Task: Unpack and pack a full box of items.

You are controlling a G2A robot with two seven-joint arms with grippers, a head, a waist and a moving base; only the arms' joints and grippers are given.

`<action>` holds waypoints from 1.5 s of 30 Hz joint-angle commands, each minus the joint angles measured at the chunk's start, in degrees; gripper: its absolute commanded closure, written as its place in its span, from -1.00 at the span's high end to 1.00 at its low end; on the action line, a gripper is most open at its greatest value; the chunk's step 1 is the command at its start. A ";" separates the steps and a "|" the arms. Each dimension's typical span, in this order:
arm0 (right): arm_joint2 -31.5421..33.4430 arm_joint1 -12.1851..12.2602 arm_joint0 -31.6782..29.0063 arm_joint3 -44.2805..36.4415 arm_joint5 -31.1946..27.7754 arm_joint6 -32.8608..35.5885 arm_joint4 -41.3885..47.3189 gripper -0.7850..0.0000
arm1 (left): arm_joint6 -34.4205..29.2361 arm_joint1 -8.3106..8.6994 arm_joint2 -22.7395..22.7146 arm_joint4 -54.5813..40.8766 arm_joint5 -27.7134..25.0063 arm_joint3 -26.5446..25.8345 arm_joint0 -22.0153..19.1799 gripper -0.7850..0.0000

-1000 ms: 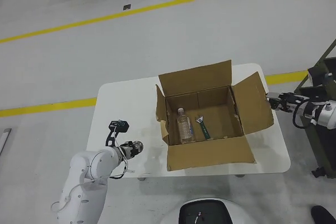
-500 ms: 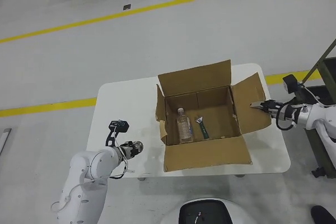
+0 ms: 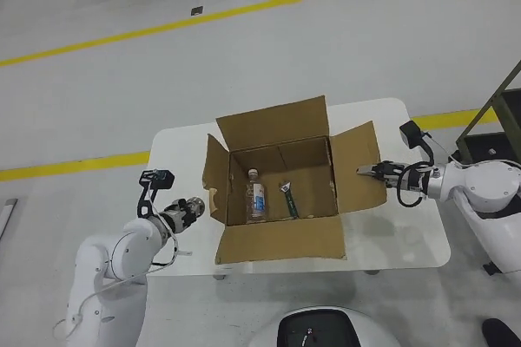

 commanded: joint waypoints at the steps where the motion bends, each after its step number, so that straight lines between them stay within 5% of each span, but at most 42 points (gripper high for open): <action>1: -0.50 -0.10 0.33 0.20 -0.02 -0.03 0.03 -1.00 | 0.00 0.18 -1.68 -0.04 0.49 -1.33 -0.20 -1.00; 8: -1.74 -0.30 1.11 0.55 0.02 -0.17 -0.39 -1.00 | -0.31 0.66 -5.93 -2.35 1.54 -7.93 -0.29 -1.00; 11: -2.16 -0.32 1.52 0.33 0.36 0.24 -0.71 -0.74 | 0.44 0.66 -5.78 -5.56 1.54 -8.97 -0.93 -1.00; 13: -2.36 -0.35 1.74 0.18 0.44 0.27 -0.82 -0.71 | 1.15 0.57 -4.11 -7.58 1.39 -9.22 -1.88 -1.00; 15: -2.51 -0.36 1.95 0.06 0.65 0.30 -0.97 -0.44 | 1.72 0.56 -2.16 -7.49 1.18 -9.70 -3.23 -1.00; 22: -2.54 -0.24 2.03 -0.51 1.02 0.27 -1.96 -0.47 | 2.44 0.27 5.47 -8.80 0.98 -9.81 -7.62 -1.00; 25: -2.20 -0.12 1.77 -0.79 1.31 0.31 -2.10 -0.27 | 2.02 0.18 7.87 -9.22 0.92 -9.61 -8.88 -1.00; 28: -1.72 0.04 1.41 -0.93 1.36 0.48 -2.21 0.22 | 2.02 0.18 7.87 -9.22 0.92 -9.61 -8.88 -1.00; 31: -1.15 0.20 1.06 -1.10 1.39 0.46 -2.33 0.00 | 2.02 0.18 7.87 -9.22 0.92 -9.61 -8.88 -1.00; 34: -0.56 0.40 0.64 -1.69 1.60 0.36 -2.79 -0.03 | 2.02 0.18 7.87 -9.22 0.92 -9.61 -8.88 -1.00; 45: 1.66 1.03 -0.62 -3.34 2.02 0.33 -3.04 0.41 | 5.52 0.09 9.73 -9.33 -1.45 -10.26 -8.45 -1.00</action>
